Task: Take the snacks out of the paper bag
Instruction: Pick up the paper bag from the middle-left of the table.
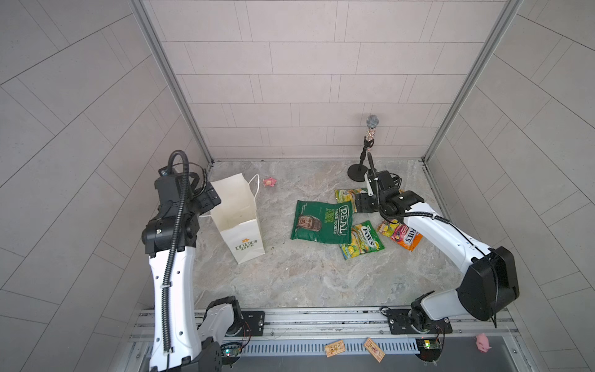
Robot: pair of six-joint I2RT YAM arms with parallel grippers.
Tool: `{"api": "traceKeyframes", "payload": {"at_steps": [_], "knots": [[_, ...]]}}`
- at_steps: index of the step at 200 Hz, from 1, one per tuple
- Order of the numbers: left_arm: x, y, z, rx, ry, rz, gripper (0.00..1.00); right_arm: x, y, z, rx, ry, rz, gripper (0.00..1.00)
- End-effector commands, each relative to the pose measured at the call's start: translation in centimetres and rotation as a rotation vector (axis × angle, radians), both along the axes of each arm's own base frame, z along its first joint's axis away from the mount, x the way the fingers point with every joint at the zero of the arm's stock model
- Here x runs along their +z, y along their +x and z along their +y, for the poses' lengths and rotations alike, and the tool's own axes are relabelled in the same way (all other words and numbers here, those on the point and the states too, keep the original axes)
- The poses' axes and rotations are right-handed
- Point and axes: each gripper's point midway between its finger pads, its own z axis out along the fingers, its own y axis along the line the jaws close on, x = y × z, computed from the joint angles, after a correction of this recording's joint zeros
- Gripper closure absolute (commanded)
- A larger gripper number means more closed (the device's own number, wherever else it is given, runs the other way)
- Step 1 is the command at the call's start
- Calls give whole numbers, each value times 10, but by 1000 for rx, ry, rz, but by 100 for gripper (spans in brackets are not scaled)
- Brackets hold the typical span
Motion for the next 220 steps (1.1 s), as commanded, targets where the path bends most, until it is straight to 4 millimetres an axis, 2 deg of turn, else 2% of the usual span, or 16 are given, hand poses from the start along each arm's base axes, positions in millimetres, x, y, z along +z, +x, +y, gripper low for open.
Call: {"api": "traceKeyframes", "payload": {"at_steps": [1,28,50,93,130,149,169,197,220], "knots": [[-20,3,-6,-16,-82,33,4,11,-3,-4,2,2,-31,17],[-38,8,-7,-30,-132,54,4,11,-2,-3,2,11,-35,17],[-51,12,-13,-53,-182,60,11,10,-2,-2,3,19,-33,17],[-59,21,-20,-86,-234,52,33,10,-2,-2,5,25,-34,17],[-70,26,-25,-112,-268,80,65,9,-3,-2,3,31,-32,17],[-67,25,-25,-112,-266,71,79,8,-3,-2,3,33,-30,17],[-61,30,-31,-145,-286,33,87,10,-2,-2,3,35,-33,17],[-49,46,-60,-287,-410,-60,100,10,-2,-2,2,33,-33,16],[-38,55,-76,-363,-489,-129,100,8,-2,-2,3,35,-28,16]]}}
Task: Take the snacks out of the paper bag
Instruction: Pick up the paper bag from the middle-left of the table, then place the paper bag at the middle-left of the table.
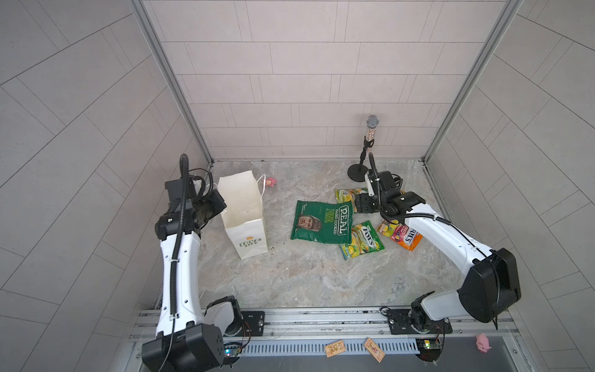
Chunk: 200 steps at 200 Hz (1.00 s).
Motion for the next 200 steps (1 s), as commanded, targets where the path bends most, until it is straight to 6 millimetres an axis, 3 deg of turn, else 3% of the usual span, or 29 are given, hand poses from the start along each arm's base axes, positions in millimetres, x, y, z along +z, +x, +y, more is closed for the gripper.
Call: {"api": "traceKeyframes", "payload": {"at_steps": [1,69,97,148,200], "knots": [[21,13,-24,-105,-120,-120,100,8,-1,-2,-4,10,-23,16],[27,37,-42,-197,-202,-177,100,10,-1,-3,-5,8,-26,16],[23,46,-50,-220,-161,-149,100,9,-1,-3,-5,6,-24,16],[9,59,-47,-243,-34,-40,100,8,-4,-5,-7,1,-17,16],[6,77,-88,-372,-97,-39,100,6,-5,-7,-11,-8,-14,16]]}}
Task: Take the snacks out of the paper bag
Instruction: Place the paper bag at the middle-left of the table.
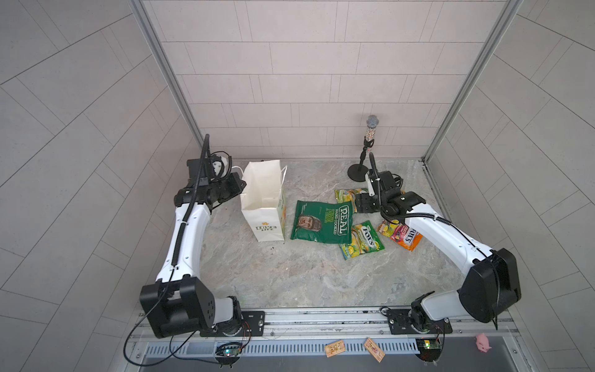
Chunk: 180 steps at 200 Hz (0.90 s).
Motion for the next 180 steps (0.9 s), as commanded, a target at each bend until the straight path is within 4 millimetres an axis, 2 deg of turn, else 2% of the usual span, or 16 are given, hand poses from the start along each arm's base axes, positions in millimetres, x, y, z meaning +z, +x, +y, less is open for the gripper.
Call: {"api": "traceKeyframes", "payload": {"at_steps": [1,16,29,44,69,84,117,141,161,180], "knots": [[9,5,-21,-73,-15,-22,100,6,-5,-5,-7,-7,-14,16],[7,8,-27,-82,-21,-18,100,5,-5,-6,-7,-8,-12,16],[9,10,-24,-70,3,-21,89,4,-6,-7,-8,-10,-10,16],[14,10,-17,-52,47,-26,68,5,-6,-8,-8,-11,-12,16],[36,7,-5,-26,142,-58,26,5,-7,-9,-12,-9,-13,16],[53,4,3,-9,205,-88,13,5,-7,-11,-14,-10,-13,16],[101,-11,6,-26,300,-196,1,6,-8,-17,-27,-17,-17,16],[136,-26,21,32,402,-273,0,11,-8,-27,-57,-34,-38,16],[165,-42,46,169,508,-343,0,18,-8,-44,-116,-64,-72,16],[186,-58,86,403,625,-383,0,28,-10,-73,-223,-124,-124,15]]}}
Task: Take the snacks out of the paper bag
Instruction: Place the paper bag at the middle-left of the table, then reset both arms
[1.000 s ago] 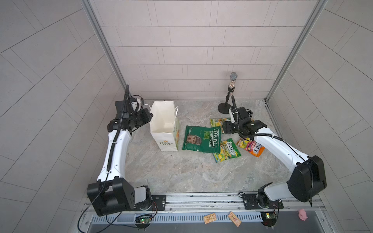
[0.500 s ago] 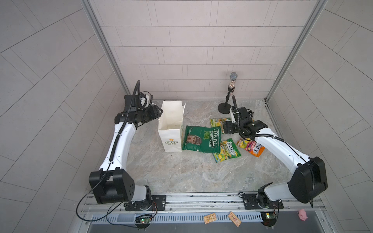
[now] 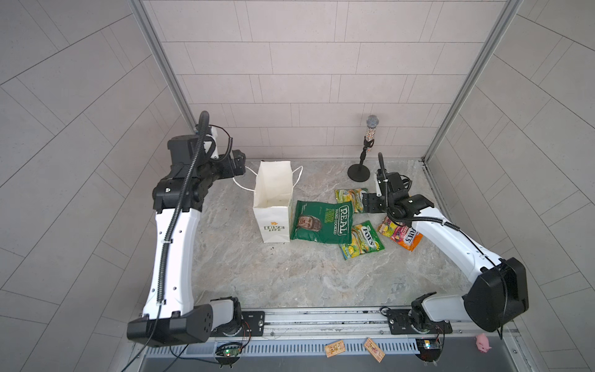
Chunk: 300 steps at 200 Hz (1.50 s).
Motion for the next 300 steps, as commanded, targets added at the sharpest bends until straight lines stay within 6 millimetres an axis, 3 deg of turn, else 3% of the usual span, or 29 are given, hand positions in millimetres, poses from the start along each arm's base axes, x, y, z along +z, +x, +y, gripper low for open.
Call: {"api": "traceKeyframes", "payload": {"at_steps": [1,14,27,43,59,84,107,139,166,183,204,246,261,287,300], "knots": [[32,-26,56,300,151,-108,0,19,-4,-39,-135,-93,-80,15],[35,-40,86,478,192,-137,0,25,-8,-68,-236,-169,-113,15],[24,-50,114,627,204,-135,0,27,-14,-97,-336,-249,-125,15],[-8,-57,143,756,168,-82,0,24,-23,-136,-458,-337,-114,15],[-54,-64,166,853,125,-5,0,18,-32,-170,-565,-401,-101,14],[-128,-72,175,901,98,99,0,-1,-43,-210,-701,-436,-92,14],[-181,-66,158,842,-17,132,0,-22,-41,-229,-745,-450,-94,13],[-250,-61,145,800,-74,158,0,-50,-23,-225,-699,-430,-116,11],[-276,-39,122,618,-89,101,0,-69,-13,-214,-635,-374,-160,8],[-285,-24,108,528,-87,74,0,-78,-7,-202,-573,-311,-194,1],[-298,-9,93,449,-65,48,0,-98,-3,-181,-451,-267,-238,1],[-302,9,62,309,51,-123,0,-87,11,-153,-318,-195,-385,1],[-303,15,56,271,67,-141,0,-86,13,-146,-293,-160,-472,1],[-304,18,56,262,92,-148,0,-92,17,-131,-229,-182,-475,1],[-316,16,51,233,92,-154,0,-95,17,-129,-222,-192,-496,1]]}}
